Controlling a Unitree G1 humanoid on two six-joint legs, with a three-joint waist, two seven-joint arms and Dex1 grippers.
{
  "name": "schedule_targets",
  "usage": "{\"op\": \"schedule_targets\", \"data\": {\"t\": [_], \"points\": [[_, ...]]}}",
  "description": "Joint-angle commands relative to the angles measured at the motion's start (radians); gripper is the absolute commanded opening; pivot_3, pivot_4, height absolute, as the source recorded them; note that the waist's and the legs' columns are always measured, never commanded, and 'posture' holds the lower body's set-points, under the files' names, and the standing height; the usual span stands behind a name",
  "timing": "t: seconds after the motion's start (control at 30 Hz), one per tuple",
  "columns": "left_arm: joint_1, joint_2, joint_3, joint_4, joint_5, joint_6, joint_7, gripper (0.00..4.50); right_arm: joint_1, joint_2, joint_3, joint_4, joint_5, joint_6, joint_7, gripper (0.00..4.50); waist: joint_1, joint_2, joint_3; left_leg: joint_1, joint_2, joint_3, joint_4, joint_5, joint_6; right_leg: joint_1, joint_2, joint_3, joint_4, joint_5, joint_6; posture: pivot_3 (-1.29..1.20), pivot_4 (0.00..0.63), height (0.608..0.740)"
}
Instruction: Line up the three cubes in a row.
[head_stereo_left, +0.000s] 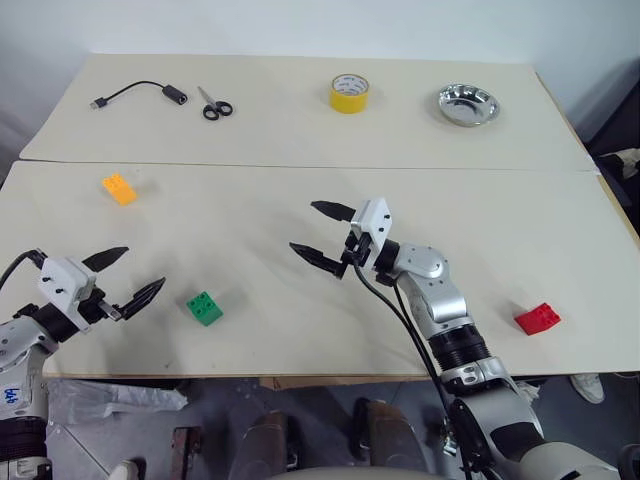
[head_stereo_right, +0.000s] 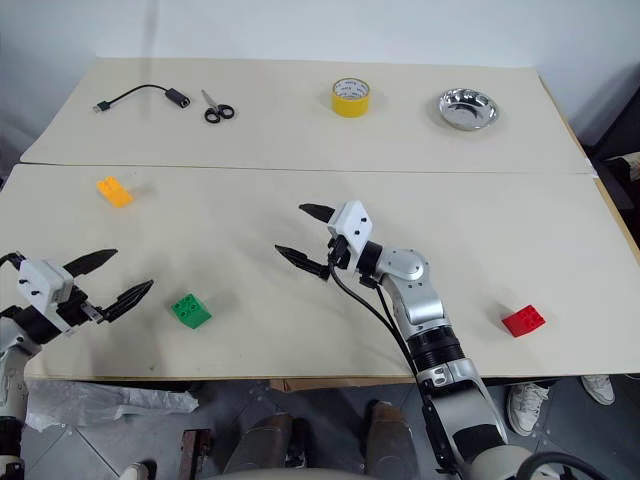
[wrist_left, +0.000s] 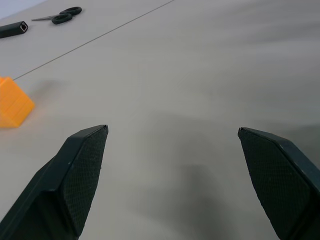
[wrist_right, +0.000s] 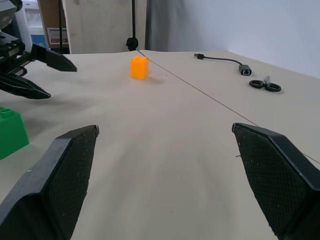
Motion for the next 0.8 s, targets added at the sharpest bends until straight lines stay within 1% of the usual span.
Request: {"op": "schedule_targets", "data": {"t": [0.03,0.1,0.13,0.2,0.27,0.3,0.33,0.4,0.47,0.53,0.6,0.67,0.73,0.8], "points": [[0.002,-0.001,0.033,-0.029,-0.023,0.013,0.022,4.41,0.001,0.006,-0.011,-0.034,0.024,-0.007,0.007,4.5,-0.001,0.0,0.0,0.0,0.0,0.0,0.0,0.0,0.0,0.0,0.0,0.0,0.0,0.0,0.0,0.0,0.15,0.74],[0.001,-0.014,0.043,-0.041,-0.025,0.012,0.054,4.41,0.009,0.003,-0.014,-0.048,0.03,-0.002,0.008,4.5,-0.001,0.0,0.0,0.0,0.0,0.0,0.0,0.0,0.0,0.0,0.0,0.0,0.0,0.0,0.0,0.0,0.15,0.74],[0.005,-0.019,0.045,-0.057,-0.027,0.041,0.079,4.41,0.02,-0.003,-0.018,-0.069,0.046,0.012,0.02,4.5,0.0,0.0,0.0,0.0,0.0,0.0,0.0,0.0,0.0,0.0,0.0,0.0,0.0,0.0,0.0,0.0,0.15,0.74],[0.003,-0.021,0.027,-0.121,-0.063,0.163,0.096,4.41,0.057,-0.039,-0.028,-0.179,0.139,0.129,0.075,4.5,0.004,0.0,0.0,0.0,0.0,-0.001,0.0,0.0,0.0,0.0,0.0,0.0,0.001,0.0,0.0,0.0,0.15,0.74],[-0.013,-0.024,0.016,-0.218,-0.18,0.335,0.071,4.41,0.096,-0.106,-0.059,-0.321,0.219,0.252,0.087,4.5,0.012,0.0,0.0,-0.001,0.0,-0.003,0.001,0.0,0.0,0.0,0.0,0.0,0.002,0.0,0.0,0.0,0.15,0.74],[-0.022,-0.025,0.016,-0.27,-0.229,0.376,0.048,4.41,0.116,-0.15,-0.074,-0.385,0.24,0.29,0.093,4.5,0.013,0.0,0.0,-0.002,0.0,-0.004,0.002,0.0,0.0,0.0,0.0,0.001,0.002,0.0,0.0,0.0,0.15,0.74],[-0.023,-0.027,0.009,-0.33,-0.256,0.387,0.025,4.41,0.143,-0.196,-0.096,-0.447,0.261,0.32,0.098,4.5,0.015,0.0,0.0,-0.002,-0.001,-0.005,0.003,0.0,0.0,0.0,-0.001,0.001,0.002,0.0,0.0,0.0,0.15,0.74],[-0.015,-0.013,-0.035,-0.427,-0.242,0.409,0.002,4.41,0.189,-0.276,-0.15,-0.541,0.304,0.373,0.095,4.5,0.018,0.0,0.0,-0.003,-0.002,-0.006,0.004,-0.001,0.001,0.002,-0.002,0.001,0.001,0.0,0.0,0.0,0.15,0.74],[-0.048,-0.011,-0.117,-0.504,-0.222,0.439,-0.024,4.41,0.249,-0.376,-0.243,-0.615,0.328,0.393,0.097,4.5,0.023,0.0,0.0,-0.001,-0.002,-0.006,0.004,-0.002,0.001,0.004,-0.002,0.001,0.0,0.0,0.0,0.0,0.15,0.74],[-0.112,-0.027,-0.186,-0.526,-0.215,0.461,-0.043,4.41,0.304,-0.452,-0.337,-0.665,0.371,0.396,0.111,4.5,0.032,0.001,0.001,-0.001,-0.002,-0.005,0.004,-0.002,0.001,0.004,-0.001,0.001,-0.002,0.0,0.0,0.0,0.15,0.74],[-0.183,-0.065,-0.255,-0.527,-0.222,0.497,-0.047,4.41,0.398,-0.523,-0.455,-0.708,0.408,0.419,0.111,4.5,0.039,0.001,0.001,-0.001,-0.002,-0.001,0.004,-0.002,0.001,0.004,-0.001,0.001,-0.005,0.0,0.0,0.0,0.15,0.74],[-0.262,-0.121,-0.337,-0.506,-0.212,0.522,-0.059,4.41,0.528,-0.591,-0.591,-0.726,0.402,0.422,0.128,4.5,0.052,0.002,0.001,-0.001,-0.001,0.0,0.004,-0.001,0.001,0.004,0.0,0.001,-0.005,0.0,0.0,0.0,0.15,0.74],[-0.319,-0.158,-0.429,-0.48,-0.162,0.51,-0.105,4.41,0.687,-0.619,-0.751,-0.728,0.389,0.433,0.125,4.5,0.066,0.001,0.001,-0.002,-0.002,0.001,0.004,-0.001,0.002,0.004,0.0,0.001,-0.007,0.0,0.0,0.0,0.15,0.74],[-0.366,-0.178,-0.49,-0.453,-0.127,0.508,-0.137,4.41,0.82,-0.624,-0.885,-0.697,0.371,0.418,0.132,4.5,0.07,0.001,0.001,-0.002,-0.002,0.003,0.004,-0.001,0.002,0.004,0.001,0.002,-0.009,0.0,0.001,0.0,0.15,0.74]]}}
